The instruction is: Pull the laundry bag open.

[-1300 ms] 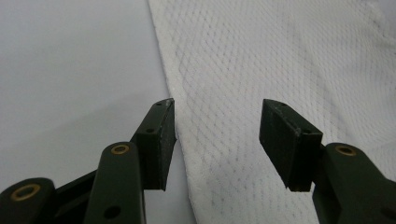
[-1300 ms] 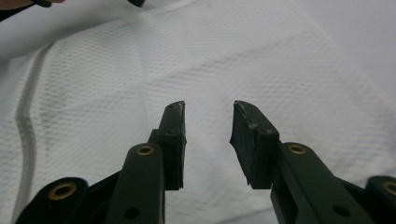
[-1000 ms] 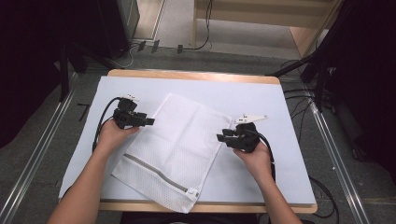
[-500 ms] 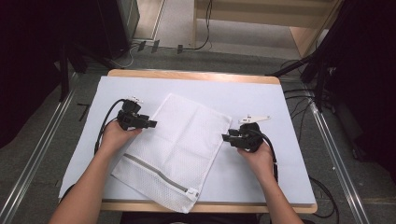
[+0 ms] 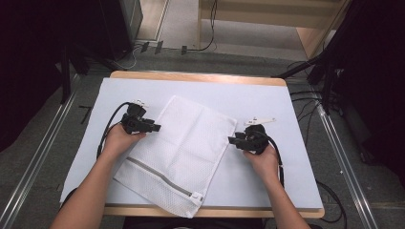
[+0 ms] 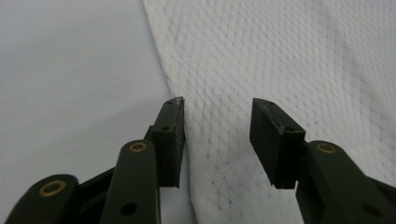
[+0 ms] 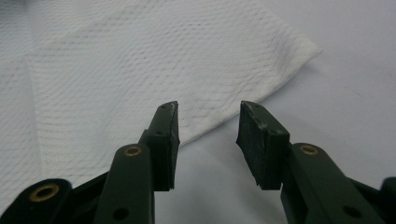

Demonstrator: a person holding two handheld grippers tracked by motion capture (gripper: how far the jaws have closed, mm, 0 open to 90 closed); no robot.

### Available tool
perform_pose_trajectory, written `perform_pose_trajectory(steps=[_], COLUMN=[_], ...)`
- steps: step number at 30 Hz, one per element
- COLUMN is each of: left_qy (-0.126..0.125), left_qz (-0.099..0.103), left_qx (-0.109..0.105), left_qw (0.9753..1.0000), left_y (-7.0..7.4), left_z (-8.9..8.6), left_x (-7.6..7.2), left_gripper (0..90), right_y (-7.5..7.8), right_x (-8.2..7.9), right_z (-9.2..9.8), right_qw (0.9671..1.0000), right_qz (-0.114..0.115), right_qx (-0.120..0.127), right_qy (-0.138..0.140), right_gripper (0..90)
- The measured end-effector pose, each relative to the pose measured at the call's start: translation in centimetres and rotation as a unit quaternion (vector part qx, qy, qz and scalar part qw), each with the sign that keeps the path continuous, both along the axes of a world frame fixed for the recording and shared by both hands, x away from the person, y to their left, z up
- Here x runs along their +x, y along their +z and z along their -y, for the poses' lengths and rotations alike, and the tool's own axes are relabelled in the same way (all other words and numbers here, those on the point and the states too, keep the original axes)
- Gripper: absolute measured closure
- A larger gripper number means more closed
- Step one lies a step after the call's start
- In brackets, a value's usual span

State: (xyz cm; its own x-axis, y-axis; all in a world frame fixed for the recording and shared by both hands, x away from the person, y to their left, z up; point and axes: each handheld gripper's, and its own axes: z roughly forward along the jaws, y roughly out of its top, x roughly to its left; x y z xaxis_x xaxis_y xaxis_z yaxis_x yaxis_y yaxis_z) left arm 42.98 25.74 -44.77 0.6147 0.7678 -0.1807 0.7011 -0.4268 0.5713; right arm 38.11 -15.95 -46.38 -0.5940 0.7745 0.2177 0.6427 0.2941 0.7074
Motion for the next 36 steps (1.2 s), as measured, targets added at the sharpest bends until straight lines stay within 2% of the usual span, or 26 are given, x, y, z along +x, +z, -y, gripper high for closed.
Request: perform_pose_trajectory(steps=[8,10,13,18,21,22,23,26,28,30,34,36], left_qy=[-0.004,-0.005,-0.005,-0.004,-0.002,-0.002,-0.002,-0.001,0.000,0.000,0.003,0.006], left_qz=[-0.011,-0.016,-0.016,-0.019,-0.020,-0.020,-0.020,-0.022,-0.022,-0.023,-0.027,-0.029], left_qx=[-0.001,-0.002,-0.003,-0.008,-0.006,-0.006,-0.006,-0.007,-0.007,-0.008,-0.013,-0.018], left_qw=[0.9999,0.9999,0.9998,0.9998,0.9998,0.9998,0.9998,0.9997,0.9997,0.9997,0.9996,0.9994], left_y=[-0.1,-0.1,-0.1,-0.1,-0.1,-0.1,-0.1,-0.1,-0.1,-0.1,-0.1,0.0], left_z=[0.3,0.4,0.4,0.3,0.2,0.2,0.3,0.2,0.2,0.2,0.1,0.0], left_x=[-0.1,-0.1,-0.2,-0.2,-0.3,-0.3,-0.3,-0.3,-0.3,-0.3,-0.2,-0.2], left_gripper=[82.7,85.5,86.4,86.0,86.3,86.4,86.5,86.9,87.1,87.3,88.2,89.1], right_y=[-0.5,-0.8,-1.1,-1.2,-1.2,-1.2,-1.2,-1.2,-1.2,-1.2,-1.2,-1.0], right_x=[0.7,1.1,1.4,1.6,1.4,1.4,1.3,1.4,1.5,1.5,1.6,2.1], right_z=[-0.1,-0.6,-1.1,-1.9,-2.4,-2.4,-2.5,-2.5,-2.5,-2.6,-2.5,-2.3], right_qw=[0.9999,0.9998,0.9997,0.9995,0.9980,0.9980,0.9972,0.9970,0.9977,0.9981,0.9985,0.9990], right_qz=[-0.001,-0.003,-0.006,0.012,0.026,0.026,0.032,0.031,0.025,0.024,0.018,-0.006], right_qx=[-0.005,-0.009,-0.014,-0.024,-0.052,-0.052,-0.061,-0.059,-0.049,-0.045,-0.042,-0.029], right_qy=[-0.013,-0.017,-0.019,-0.018,-0.024,-0.024,-0.029,-0.040,-0.039,-0.035,-0.032,-0.034], right_gripper=[58.7,57.8,57.3,59.2,66.6,66.6,71.4,77.5,85.2,89.0,90.0,90.0])
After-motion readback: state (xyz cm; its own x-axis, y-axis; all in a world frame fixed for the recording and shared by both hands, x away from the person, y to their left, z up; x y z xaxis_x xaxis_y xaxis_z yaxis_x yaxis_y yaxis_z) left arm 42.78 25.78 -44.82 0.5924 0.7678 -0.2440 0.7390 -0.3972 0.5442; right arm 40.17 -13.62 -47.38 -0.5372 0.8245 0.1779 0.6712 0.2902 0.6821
